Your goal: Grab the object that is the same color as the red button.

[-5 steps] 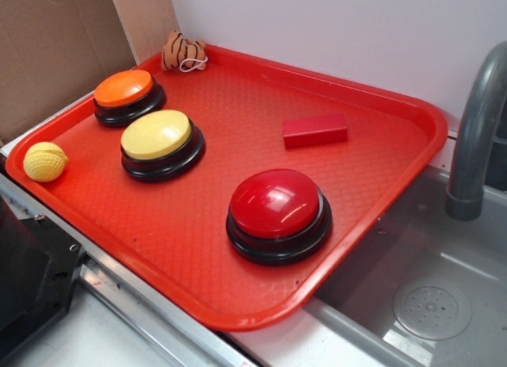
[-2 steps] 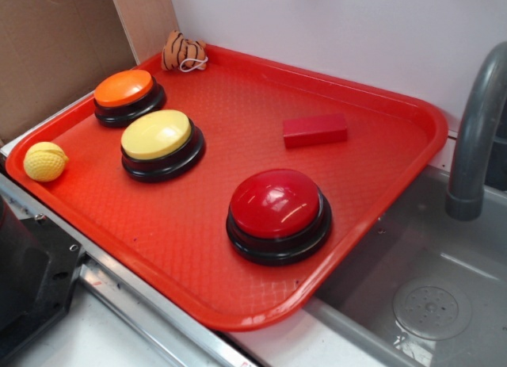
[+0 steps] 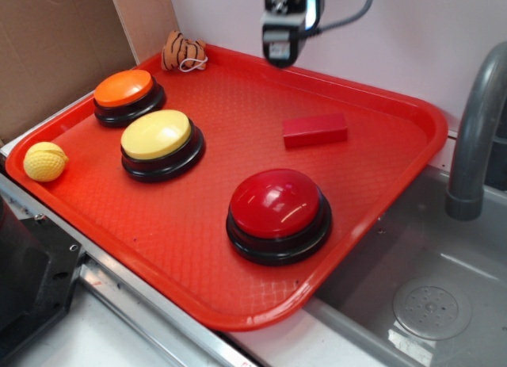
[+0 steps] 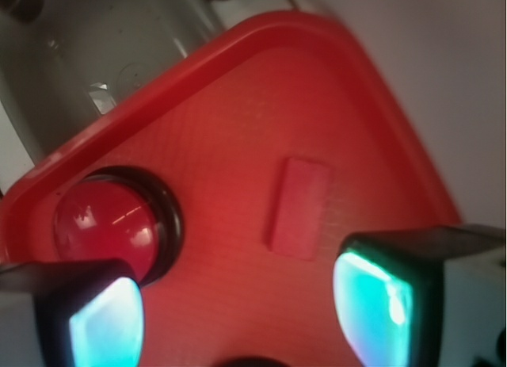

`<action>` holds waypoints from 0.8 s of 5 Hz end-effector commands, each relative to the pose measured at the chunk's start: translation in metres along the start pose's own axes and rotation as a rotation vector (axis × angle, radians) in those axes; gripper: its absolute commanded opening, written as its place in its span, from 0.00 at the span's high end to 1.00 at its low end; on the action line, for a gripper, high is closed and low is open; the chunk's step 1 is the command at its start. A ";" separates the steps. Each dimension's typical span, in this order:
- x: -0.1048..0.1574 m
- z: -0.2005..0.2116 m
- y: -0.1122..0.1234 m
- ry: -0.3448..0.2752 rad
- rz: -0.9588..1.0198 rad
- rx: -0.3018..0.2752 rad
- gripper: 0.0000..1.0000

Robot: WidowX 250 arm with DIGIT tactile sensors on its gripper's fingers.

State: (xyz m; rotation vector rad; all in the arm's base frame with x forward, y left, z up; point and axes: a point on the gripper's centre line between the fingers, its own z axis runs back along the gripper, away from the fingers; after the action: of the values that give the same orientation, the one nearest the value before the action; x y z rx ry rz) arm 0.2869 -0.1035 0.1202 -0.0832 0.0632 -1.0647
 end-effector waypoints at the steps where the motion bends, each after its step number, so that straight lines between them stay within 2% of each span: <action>1: 0.009 -0.026 -0.008 -0.009 0.062 -0.010 0.00; 3: 0.008 -0.034 0.002 0.008 0.421 -0.001 0.00; 4: 0.002 -0.030 0.006 -0.033 0.505 -0.019 0.00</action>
State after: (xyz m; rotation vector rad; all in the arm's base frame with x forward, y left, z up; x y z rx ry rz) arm 0.2952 -0.0889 0.0691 -0.0953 0.1473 -0.5629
